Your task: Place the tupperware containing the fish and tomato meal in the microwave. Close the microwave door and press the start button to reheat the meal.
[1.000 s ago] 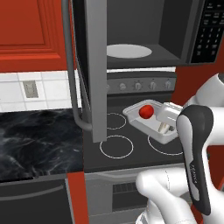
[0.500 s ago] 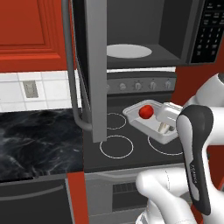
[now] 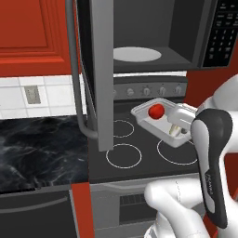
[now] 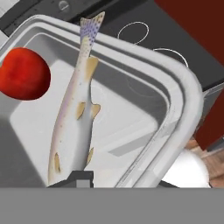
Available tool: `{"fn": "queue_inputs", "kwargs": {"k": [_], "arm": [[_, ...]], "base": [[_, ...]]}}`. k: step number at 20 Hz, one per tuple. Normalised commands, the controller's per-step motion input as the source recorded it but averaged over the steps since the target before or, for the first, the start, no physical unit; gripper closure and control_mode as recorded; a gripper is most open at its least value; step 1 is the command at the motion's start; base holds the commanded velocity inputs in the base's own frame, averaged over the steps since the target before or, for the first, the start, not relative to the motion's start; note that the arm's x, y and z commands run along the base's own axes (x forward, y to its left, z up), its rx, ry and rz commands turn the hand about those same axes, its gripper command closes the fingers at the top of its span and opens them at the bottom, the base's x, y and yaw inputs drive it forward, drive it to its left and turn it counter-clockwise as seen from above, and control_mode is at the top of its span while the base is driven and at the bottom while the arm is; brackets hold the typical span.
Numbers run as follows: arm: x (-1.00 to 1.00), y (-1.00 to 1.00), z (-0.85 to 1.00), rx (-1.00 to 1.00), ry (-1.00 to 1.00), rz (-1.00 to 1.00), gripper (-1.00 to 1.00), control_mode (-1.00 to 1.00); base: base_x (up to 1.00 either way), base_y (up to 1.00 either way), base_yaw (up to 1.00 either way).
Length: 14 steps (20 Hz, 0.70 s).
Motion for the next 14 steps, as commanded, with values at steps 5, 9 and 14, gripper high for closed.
{"fn": "queue_inputs", "kwargs": {"k": [5, 9, 14], "arm": [[0.0, 0.0, 0.57, 0.0, -0.1, 0.0, 1.0, -1.0], [0.0, 0.0, 0.6, 0.0, -0.06, 0.0, 1.0, -1.0], [0.0, 0.0, 0.54, 0.0, -0.11, 0.0, 1.0, -1.0]], "base": [[0.0, 0.0, 0.0], [0.0, 0.0, 0.0], [0.0, 0.0, 0.0]]}}
